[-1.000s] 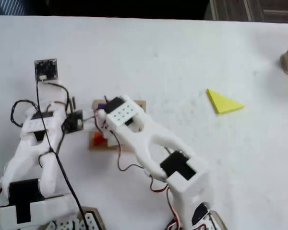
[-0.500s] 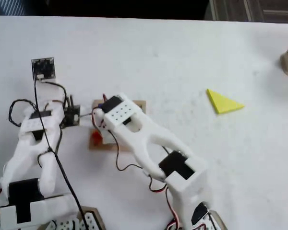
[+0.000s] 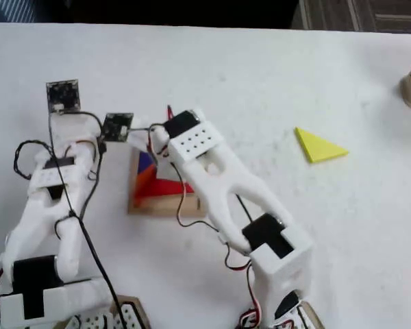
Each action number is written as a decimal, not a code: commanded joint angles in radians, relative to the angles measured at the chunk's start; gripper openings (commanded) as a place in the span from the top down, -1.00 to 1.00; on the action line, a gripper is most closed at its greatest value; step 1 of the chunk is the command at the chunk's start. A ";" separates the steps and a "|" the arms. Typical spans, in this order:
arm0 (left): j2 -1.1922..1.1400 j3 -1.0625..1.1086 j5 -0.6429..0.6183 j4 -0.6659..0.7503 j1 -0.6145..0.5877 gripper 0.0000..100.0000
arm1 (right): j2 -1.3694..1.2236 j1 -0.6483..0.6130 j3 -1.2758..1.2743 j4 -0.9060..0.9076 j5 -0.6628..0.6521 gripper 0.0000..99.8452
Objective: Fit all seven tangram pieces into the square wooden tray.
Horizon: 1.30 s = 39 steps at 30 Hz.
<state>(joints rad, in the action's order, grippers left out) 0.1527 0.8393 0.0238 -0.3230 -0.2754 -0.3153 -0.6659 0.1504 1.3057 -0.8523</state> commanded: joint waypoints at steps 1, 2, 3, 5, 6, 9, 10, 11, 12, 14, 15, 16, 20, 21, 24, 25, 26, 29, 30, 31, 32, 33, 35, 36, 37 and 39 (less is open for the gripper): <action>0.007 -0.023 0.006 0.018 -0.007 0.69 | 0.035 0.025 0.046 -0.019 0.006 0.54; 0.007 -0.023 0.006 0.018 -0.007 0.69 | 0.045 0.027 0.046 -0.018 0.006 0.60; 0.007 -0.023 0.006 0.018 -0.007 0.69 | 0.058 0.027 0.044 -0.018 0.006 0.66; 0.007 -0.023 0.006 0.020 -0.007 0.69 | 0.077 0.027 0.041 -0.018 0.025 0.82; 0.007 -0.023 0.006 0.020 -0.007 0.69 | 0.081 0.028 0.041 -0.022 0.054 0.90; 0.007 -0.025 0.006 0.020 -0.008 0.69 | 0.084 0.048 0.041 -0.024 0.186 0.95; 0.007 -0.026 0.006 0.020 -0.010 0.69 | 0.084 0.059 0.041 -0.030 0.267 0.97; 0.007 -0.028 0.006 0.020 -0.024 0.69 | 0.084 0.073 0.040 -0.056 0.377 0.96; 0.008 -0.032 0.002 0.021 -0.044 0.69 | 0.084 0.093 0.034 -0.081 0.523 0.96; 0.005 -0.057 -0.052 0.021 -0.087 0.69 | 0.084 0.142 -0.020 -0.136 0.833 0.97; 0.005 -0.058 -0.095 0.021 -0.107 0.69 | 0.084 0.156 -0.049 -0.166 0.957 0.96; 0.005 -0.060 -0.144 0.021 -0.122 0.69 | 0.084 0.160 -0.074 -0.197 1.033 0.96; 0.005 -0.064 -0.252 0.021 -0.159 0.69 | 0.084 0.130 -0.164 -0.344 1.020 0.96; 0.005 -0.064 -0.261 0.021 -0.160 0.69 | 0.084 0.116 -0.187 -0.378 0.999 0.96; 0.005 -0.063 -0.272 0.021 -0.160 0.72 | 0.084 0.073 -0.233 -0.478 0.954 0.96; 0.005 -0.063 -0.272 0.021 -0.160 0.78 | 0.084 0.067 -0.247 -0.512 0.951 0.96; 0.005 -0.063 -0.272 0.021 -0.163 0.87 | 0.084 0.064 -0.261 -0.545 0.951 0.96; 0.005 -0.064 -0.272 0.021 -0.166 0.92 | 0.084 0.064 -0.302 -0.634 0.948 0.96; 0.005 -0.064 -0.272 0.021 -0.166 0.91 | 0.084 0.062 -0.315 -0.650 0.948 0.96; 0.005 -0.064 -0.272 0.021 -0.166 0.92 | 0.084 0.061 -0.325 -0.661 0.947 0.96; 0.005 -0.064 -0.272 0.021 -0.166 0.94 | 0.084 0.059 -0.333 -0.665 0.947 0.96; 0.005 -0.064 -0.270 0.021 -0.165 0.96 | 0.084 0.059 -0.339 -0.665 0.947 0.96; 0.005 -0.064 -0.267 0.021 -0.163 0.95 | 0.084 0.059 -0.344 -0.659 0.947 0.96; 0.005 -0.063 -0.265 0.021 -0.160 0.95 | 0.084 0.062 -0.344 -0.659 0.947 0.96; 0.005 -0.061 -0.264 0.021 -0.159 0.95 | 0.087 0.067 -0.344 -0.647 0.947 0.96; 0.005 -0.057 -0.262 0.021 -0.137 0.95 | 0.097 0.088 -0.338 -0.602 0.947 0.96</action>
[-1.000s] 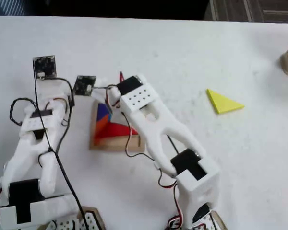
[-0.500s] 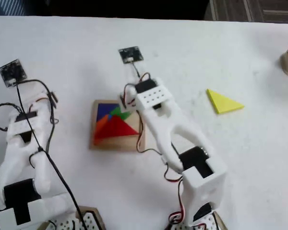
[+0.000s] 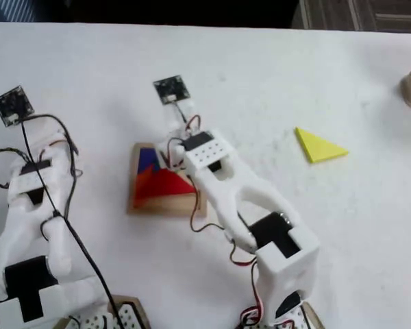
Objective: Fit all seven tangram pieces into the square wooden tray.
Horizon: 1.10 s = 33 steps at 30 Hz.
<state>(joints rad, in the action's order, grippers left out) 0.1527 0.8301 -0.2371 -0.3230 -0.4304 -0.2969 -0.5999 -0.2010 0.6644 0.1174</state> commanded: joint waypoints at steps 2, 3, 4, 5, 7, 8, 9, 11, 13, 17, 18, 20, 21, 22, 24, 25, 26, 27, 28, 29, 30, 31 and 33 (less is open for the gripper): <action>0.005 -0.041 -0.002 0.021 0.047 0.95 | 0.116 0.061 0.017 0.091 -0.023 0.96; 0.005 -0.040 -0.002 0.021 0.056 0.95 | 0.143 0.085 0.012 0.116 -0.023 0.96; 0.007 -0.040 -0.002 0.021 0.061 0.95 | 0.173 0.111 0.009 0.145 -0.020 0.96; 0.007 -0.040 -0.002 0.021 0.064 0.95 | 0.197 0.139 0.008 0.180 -0.017 0.96; 0.010 -0.037 -0.002 0.020 0.079 0.95 | 0.237 0.197 0.006 0.263 -0.015 0.96; 0.013 -0.035 -0.008 0.014 0.090 0.95 | 0.248 0.225 -0.005 0.295 -0.015 0.96; 0.015 -0.035 -0.009 0.009 0.104 0.95 | 0.259 0.252 -0.028 0.312 -0.015 0.96; 0.016 -0.038 -0.014 -0.029 0.147 0.95 | 0.266 0.297 -0.098 0.305 -0.015 0.96; 0.016 -0.044 -0.064 -0.075 0.217 0.95 | 0.272 0.331 -0.169 0.265 -0.015 0.96; 0.068 -0.028 -0.109 -0.137 0.390 0.95 | 0.298 0.361 -0.238 0.205 -0.023 0.96; 0.093 -0.008 -0.109 -0.149 0.432 0.95 | 0.308 0.361 -0.244 0.199 -0.023 0.96; 0.157 0.049 -0.109 -0.149 0.521 0.95 | 0.321 0.361 -0.247 0.194 -0.023 0.96; 0.191 0.086 -0.109 -0.141 0.561 0.95 | 0.323 0.361 -0.247 0.194 -0.023 0.96; 0.222 0.123 -0.109 -0.123 0.591 0.95 | 0.325 0.361 -0.247 0.194 -0.023 0.96; 0.260 0.184 -0.109 -0.074 0.641 0.95 | 0.326 0.361 -0.244 0.194 -0.023 0.96; 0.265 0.201 -0.109 -0.049 0.650 0.95 | 0.326 0.361 -0.244 0.194 -0.023 0.96; 0.263 0.204 -0.109 -0.037 0.653 0.95 | 0.326 0.358 -0.242 0.194 -0.023 0.96; 0.262 0.207 -0.109 -0.026 0.653 0.95 | 0.326 0.355 -0.242 0.194 -0.023 0.96; 0.252 0.207 -0.109 -0.026 0.657 0.95 | 0.326 0.354 -0.242 0.194 -0.023 0.96; 0.236 0.206 -0.109 -0.026 0.662 0.95 | 0.325 0.354 -0.242 0.194 -0.023 0.96; 0.214 0.201 -0.107 -0.029 0.679 0.95 | 0.325 0.354 -0.242 0.194 -0.023 0.96; 0.197 0.201 -0.100 -0.029 0.697 0.95 | 0.325 0.354 -0.242 0.194 -0.023 0.96; 0.171 0.201 -0.043 -0.029 0.731 0.95 | 0.325 0.352 -0.242 0.193 -0.025 0.96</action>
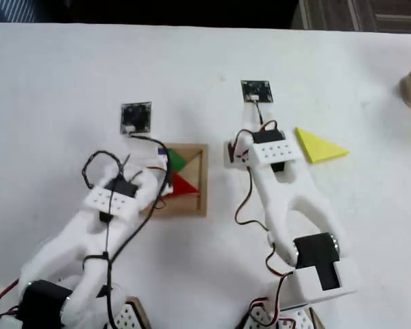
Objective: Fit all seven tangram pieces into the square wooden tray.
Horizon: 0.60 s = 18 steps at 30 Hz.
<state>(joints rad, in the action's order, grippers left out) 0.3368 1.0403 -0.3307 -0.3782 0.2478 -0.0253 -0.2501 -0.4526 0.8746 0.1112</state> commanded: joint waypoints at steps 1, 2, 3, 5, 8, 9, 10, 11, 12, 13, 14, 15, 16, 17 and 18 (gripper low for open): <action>-0.012 -0.005 0.074 0.026 0.065 0.95 | 0.053 0.002 0.009 -0.018 -0.018 0.96; -0.007 -0.003 0.087 0.025 0.074 0.95 | 0.053 0.002 0.009 -0.018 -0.018 0.96; -0.002 -0.002 0.092 0.023 0.079 0.95 | 0.053 0.002 0.009 -0.018 -0.018 0.96; 0.004 0.000 0.097 -0.005 0.081 0.95 | 0.053 0.004 0.009 -0.018 -0.018 0.96; 0.004 -0.002 0.098 -0.017 0.076 0.95 | 0.053 0.004 0.009 -0.018 -0.018 0.96; 0.004 -0.003 0.095 -0.014 0.070 0.95 | 0.053 0.002 0.009 -0.018 -0.018 0.96; 0.007 -0.008 0.094 -0.009 0.061 0.95 | 0.053 0.002 0.011 -0.018 -0.018 0.96; 0.013 -0.012 0.092 -0.003 0.044 0.95 | 0.053 0.002 0.011 -0.019 -0.018 0.96; 0.022 -0.018 0.092 0.014 0.022 0.95 | 0.053 0.002 0.006 -0.028 -0.018 0.96; 0.028 -0.028 0.091 0.031 -0.012 0.95 | 0.053 0.002 0.005 -0.035 -0.018 0.96; 0.030 -0.037 0.086 0.051 -0.054 0.95 | 0.053 0.002 0.005 -0.036 -0.018 0.96; 0.025 -0.044 0.069 0.071 -0.096 0.95 | 0.053 0.002 0.003 -0.036 -0.018 0.96; 0.010 -0.055 0.043 0.084 -0.125 0.95 | 0.053 0.002 0.003 -0.036 -0.018 0.96; -0.013 -0.064 0.026 0.094 -0.136 0.95 | 0.053 0.002 0.003 -0.036 -0.018 0.96; -0.044 -0.081 0.018 0.094 -0.133 0.95 | 0.053 0.002 0.003 -0.036 -0.018 0.96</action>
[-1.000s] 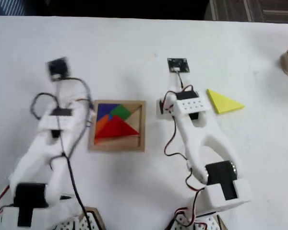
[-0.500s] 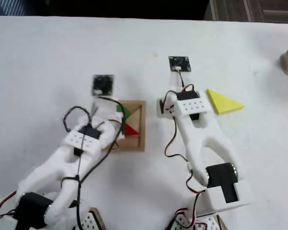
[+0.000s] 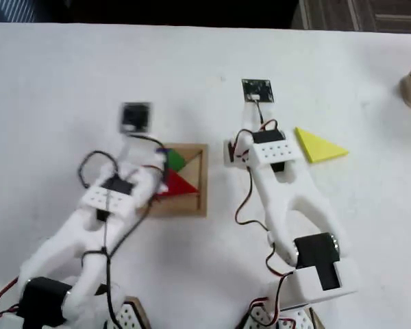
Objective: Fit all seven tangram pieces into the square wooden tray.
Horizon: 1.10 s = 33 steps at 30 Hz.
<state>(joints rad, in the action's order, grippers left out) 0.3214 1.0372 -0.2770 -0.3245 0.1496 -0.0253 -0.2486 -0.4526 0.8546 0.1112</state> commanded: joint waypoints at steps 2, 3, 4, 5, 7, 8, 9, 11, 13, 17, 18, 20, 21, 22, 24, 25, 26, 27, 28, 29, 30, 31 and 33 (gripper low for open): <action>-0.097 -0.110 -0.025 0.032 -0.004 0.95 | 0.053 0.001 0.003 -0.016 -0.020 0.96; -0.131 -0.130 -0.017 0.018 0.015 0.95 | 0.053 0.001 0.003 -0.016 -0.020 0.96; -0.157 -0.144 -0.009 0.002 0.030 0.95 | 0.053 0.001 0.003 -0.016 -0.020 0.96; -0.180 -0.160 0.000 -0.017 0.041 0.95 | 0.053 0.001 0.003 -0.016 -0.020 0.96; -0.185 -0.173 0.018 -0.046 0.045 0.95 | 0.053 0.005 0.003 -0.016 -0.020 0.96; -0.177 -0.172 0.021 -0.058 0.047 0.95 | 0.053 0.005 0.003 -0.015 -0.020 0.96; -0.168 -0.163 0.026 -0.064 0.047 0.95 | 0.053 0.004 0.003 -0.013 -0.020 0.96; -0.134 -0.129 0.025 -0.063 0.065 0.95 | 0.053 0.002 0.003 -0.013 -0.020 0.96; -0.081 -0.084 0.025 -0.063 0.091 0.95 | 0.053 0.002 0.003 -0.015 -0.020 0.96; 0.042 0.012 0.025 -0.061 0.165 0.95 | 0.053 0.002 0.003 -0.016 -0.020 0.96; 0.067 0.034 0.026 -0.061 0.182 0.95 | 0.053 0.002 0.005 -0.016 -0.020 0.96; 0.108 0.068 0.061 -0.061 0.211 0.95 | 0.053 0.002 0.005 -0.016 -0.020 0.96; 0.122 0.081 0.087 -0.061 0.223 0.95 | 0.053 0.002 0.005 -0.016 -0.020 0.96; 0.131 0.091 0.104 -0.061 0.229 0.95 | 0.053 0.002 0.005 -0.016 -0.020 0.96; 0.139 0.094 0.107 -0.061 0.225 0.95 | 0.053 0.002 0.005 -0.016 -0.020 0.96; 0.143 0.092 0.109 -0.061 0.222 0.95 | 0.053 0.002 0.005 -0.016 -0.020 0.96; 0.145 0.091 0.109 -0.061 0.208 0.95 | 0.053 0.002 0.005 -0.016 -0.020 0.96; 0.147 0.087 0.109 -0.060 0.185 0.95 | 0.053 0.002 0.005 -0.016 -0.020 0.96; 0.153 0.078 0.109 -0.052 0.156 0.95 | 0.053 0.002 0.005 -0.016 -0.020 0.96; 0.162 0.072 0.109 -0.046 0.117 0.95 | 0.053 0.002 0.005 -0.016 -0.020 0.96; 0.170 0.066 0.109 -0.040 0.076 0.95 | 0.053 0.002 0.005 -0.016 -0.020 0.96; 0.173 0.064 0.109 -0.025 0.047 0.95 | 0.053 0.002 0.005 -0.016 -0.020 0.96; 0.162 0.069 0.107 -0.003 0.025 0.95 | 0.053 0.002 0.005 -0.016 -0.020 0.96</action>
<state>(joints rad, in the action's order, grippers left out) 0.4534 1.1385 -0.1757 -0.3675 0.2202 -0.0253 -0.2486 -0.4526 0.8546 0.1112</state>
